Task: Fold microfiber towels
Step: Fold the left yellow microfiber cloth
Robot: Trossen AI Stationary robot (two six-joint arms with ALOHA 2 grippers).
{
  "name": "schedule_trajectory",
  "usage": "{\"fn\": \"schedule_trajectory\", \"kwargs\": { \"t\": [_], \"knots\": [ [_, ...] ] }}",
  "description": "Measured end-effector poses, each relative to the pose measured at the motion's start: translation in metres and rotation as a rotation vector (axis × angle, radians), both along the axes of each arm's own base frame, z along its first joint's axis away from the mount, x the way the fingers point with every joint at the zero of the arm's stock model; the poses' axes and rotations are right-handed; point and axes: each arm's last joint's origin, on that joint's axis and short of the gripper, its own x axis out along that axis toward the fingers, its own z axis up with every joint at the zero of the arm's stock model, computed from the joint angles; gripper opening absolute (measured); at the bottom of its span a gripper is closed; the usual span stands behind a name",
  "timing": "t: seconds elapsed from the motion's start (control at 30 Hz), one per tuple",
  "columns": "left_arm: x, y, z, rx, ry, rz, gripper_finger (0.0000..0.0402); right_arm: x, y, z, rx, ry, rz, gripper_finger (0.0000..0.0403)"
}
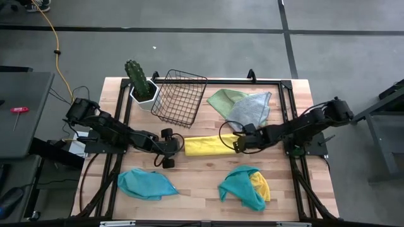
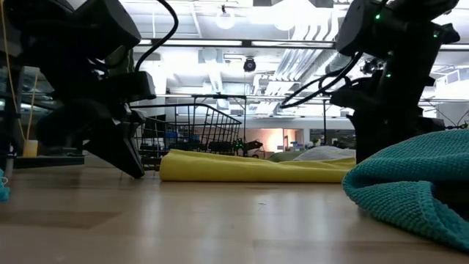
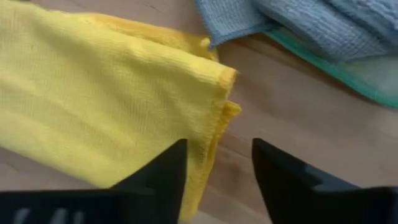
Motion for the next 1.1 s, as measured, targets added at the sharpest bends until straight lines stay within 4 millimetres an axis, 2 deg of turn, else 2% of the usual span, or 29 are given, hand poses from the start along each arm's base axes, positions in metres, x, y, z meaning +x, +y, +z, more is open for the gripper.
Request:
{"fn": "schedule_trajectory", "kwargs": {
  "t": [0.2, 0.33, 0.47, 0.87, 1.1],
  "knots": [
    [0.000, 0.000, 0.000, 0.003, 0.003, -0.007, 0.0000, 0.009, -0.002, -0.012, 0.034, 0.010, -0.007, 0.0226],
    [0.000, 0.000, 0.000, 0.004, 0.002, -0.007, 0.0000, 0.013, -0.001, -0.020, 0.032, 0.021, 0.001, 0.0228],
    [0.000, 0.000, 0.000, 0.005, 0.000, -0.006, 0.0000, 0.013, -0.001, -0.020, 0.033, 0.014, -0.014, 0.0217],
    [0.001, 0.000, 0.000, 0.005, -0.011, -0.005, 0.0000, 0.015, 0.000, -0.019, 0.056, -0.021, -0.008, 0.0119],
    [0.001, 0.000, 0.000, 0.009, -0.011, -0.011, 0.0000, 0.017, 0.001, -0.018, 0.028, -0.022, 0.066, 0.0044]
  ]
}}
